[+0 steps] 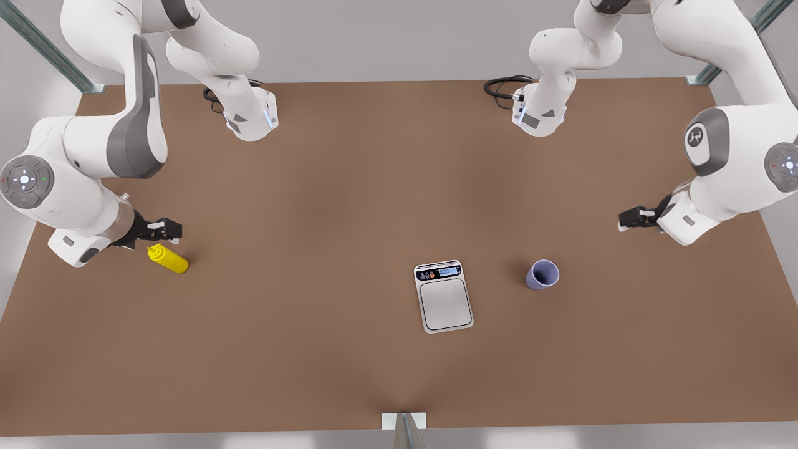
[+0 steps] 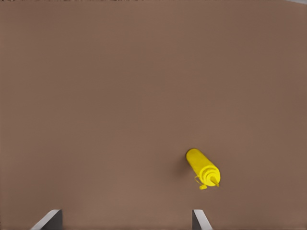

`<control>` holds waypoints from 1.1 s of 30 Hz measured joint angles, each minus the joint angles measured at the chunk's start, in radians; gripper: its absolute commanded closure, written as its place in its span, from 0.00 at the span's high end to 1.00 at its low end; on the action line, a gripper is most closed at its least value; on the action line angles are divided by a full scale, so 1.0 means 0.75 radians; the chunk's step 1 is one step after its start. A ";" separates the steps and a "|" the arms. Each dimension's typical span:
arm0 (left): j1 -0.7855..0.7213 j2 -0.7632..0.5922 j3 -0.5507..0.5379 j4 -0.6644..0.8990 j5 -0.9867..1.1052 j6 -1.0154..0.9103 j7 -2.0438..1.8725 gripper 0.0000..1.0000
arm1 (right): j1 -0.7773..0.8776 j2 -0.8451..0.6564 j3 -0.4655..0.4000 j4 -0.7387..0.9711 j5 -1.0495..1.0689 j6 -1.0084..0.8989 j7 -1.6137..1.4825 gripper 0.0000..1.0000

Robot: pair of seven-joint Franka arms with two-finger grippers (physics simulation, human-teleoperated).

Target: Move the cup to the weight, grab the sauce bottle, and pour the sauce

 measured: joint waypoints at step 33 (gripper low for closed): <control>-0.258 0.400 0.044 -0.245 0.031 0.483 -0.256 0.94 | -0.047 0.055 -0.002 0.010 -0.009 -0.002 -0.020 1.00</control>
